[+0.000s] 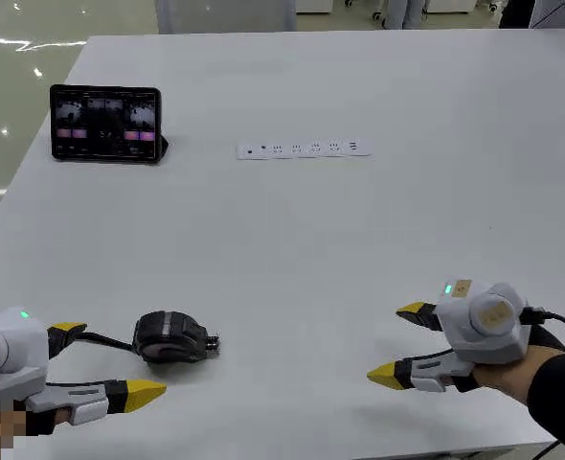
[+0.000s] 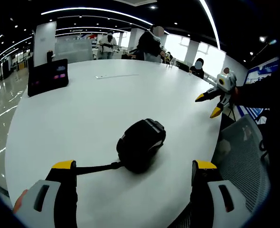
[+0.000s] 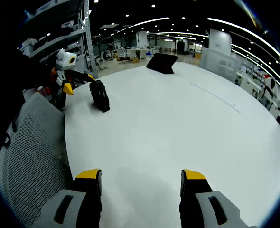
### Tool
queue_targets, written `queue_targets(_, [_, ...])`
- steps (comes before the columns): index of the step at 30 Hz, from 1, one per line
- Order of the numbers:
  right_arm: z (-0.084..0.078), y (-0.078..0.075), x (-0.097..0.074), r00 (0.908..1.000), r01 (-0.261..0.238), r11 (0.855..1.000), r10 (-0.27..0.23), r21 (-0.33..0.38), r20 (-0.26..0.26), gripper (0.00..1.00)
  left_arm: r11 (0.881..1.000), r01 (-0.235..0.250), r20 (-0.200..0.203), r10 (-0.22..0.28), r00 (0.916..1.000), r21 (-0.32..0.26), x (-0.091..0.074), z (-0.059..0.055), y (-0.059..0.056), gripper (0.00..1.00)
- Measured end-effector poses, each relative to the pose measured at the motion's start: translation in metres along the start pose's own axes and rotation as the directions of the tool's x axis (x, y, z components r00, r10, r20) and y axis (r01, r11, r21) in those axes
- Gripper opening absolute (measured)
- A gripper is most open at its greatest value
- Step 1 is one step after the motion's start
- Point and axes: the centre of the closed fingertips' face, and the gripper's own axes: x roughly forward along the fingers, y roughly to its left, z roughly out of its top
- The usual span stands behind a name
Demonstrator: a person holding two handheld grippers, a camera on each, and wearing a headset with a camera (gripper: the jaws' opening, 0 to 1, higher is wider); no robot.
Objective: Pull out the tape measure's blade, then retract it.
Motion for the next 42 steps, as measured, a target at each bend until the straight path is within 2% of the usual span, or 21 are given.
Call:
queue_targets(4, [-0.011, -0.007, -0.01, 0.9994, 0.025, 1.0, -0.025, 0.01, -0.023, 0.73, 1.0, 0.001, -0.006, -0.001, 1.0, 0.017, -0.006, -0.003, 0.001, 0.99])
queue_targets(6, [-0.013, -0.011, -0.017, 0.9993, 0.033, 0.999, -0.033, 0.033, -0.016, 0.74, 1.0, -0.006, -0.012, 0.006, 0.9999, 0.03, -0.008, -0.006, 0.002, 0.99])
queue_targets(11, [-0.022, -0.018, -0.033, 0.9984, 0.057, 0.997, -0.057, 0.051, -0.009, 0.87, 0.999, -0.009, -0.025, 0.009, 0.9996, 0.032, -0.011, -0.012, 0.003, 0.99])
queue_targets(14, [-0.028, -0.022, -0.042, 0.9973, 0.073, 0.996, -0.072, 0.048, -0.012, 0.91, 0.999, -0.016, -0.022, 0.017, 0.9996, 0.028, -0.016, -0.011, 0.005, 0.99])
queue_targets(18, [-0.037, -0.021, -0.053, 0.9984, 0.056, 0.997, -0.056, 0.058, 0.001, 0.98, 0.999, -0.034, -0.014, 0.034, 0.9993, 0.032, -0.021, -0.007, 0.009, 0.99])
queue_targets(22, [-0.043, -0.023, -0.063, 0.9979, 0.063, 0.996, -0.064, 0.057, 0.014, 0.99, 0.999, -0.032, -0.018, 0.033, 0.9993, 0.042, -0.023, -0.008, 0.008, 0.99])
queue_targets(28, [-0.054, -0.033, -0.076, 0.9962, 0.086, 0.995, -0.087, 0.057, 0.004, 0.99, 0.998, -0.025, -0.025, 0.026, 0.9994, 0.052, -0.024, -0.008, 0.007, 0.99])
queue_targets(32, [-0.056, -0.033, -0.081, 0.9952, 0.098, 0.993, -0.098, 0.064, -0.003, 0.99, 0.999, -0.002, -0.034, 0.004, 0.9994, 0.053, -0.023, -0.008, 0.003, 0.99])
queue_targets(33, [-0.058, -0.034, -0.082, 0.9951, 0.099, 0.993, -0.099, 0.071, -0.001, 0.99, 0.998, 0.004, -0.045, -0.001, 0.999, 0.066, -0.022, -0.01, 0.001, 0.98])
queue_targets(34, [-0.059, -0.034, -0.082, 0.9951, 0.098, 0.992, -0.098, 0.074, -0.002, 0.99, 0.995, -0.01, -0.037, 0.014, 0.9992, 0.102, -0.022, -0.008, 0.003, 0.99])
queue_targets(36, [-0.063, -0.033, -0.082, 0.9955, 0.095, 0.993, -0.094, 0.072, -0.012, 0.99, 0.997, 0.004, -0.048, 0.0, 0.9989, 0.076, -0.022, -0.01, 0.0, 0.99])
queue_targets(42, [-0.062, -0.029, -0.084, 0.9957, 0.092, 0.993, -0.091, 0.077, -0.014, 0.99, 0.997, -0.008, -0.045, 0.012, 0.9989, 0.081, -0.023, -0.01, 0.003, 0.99])
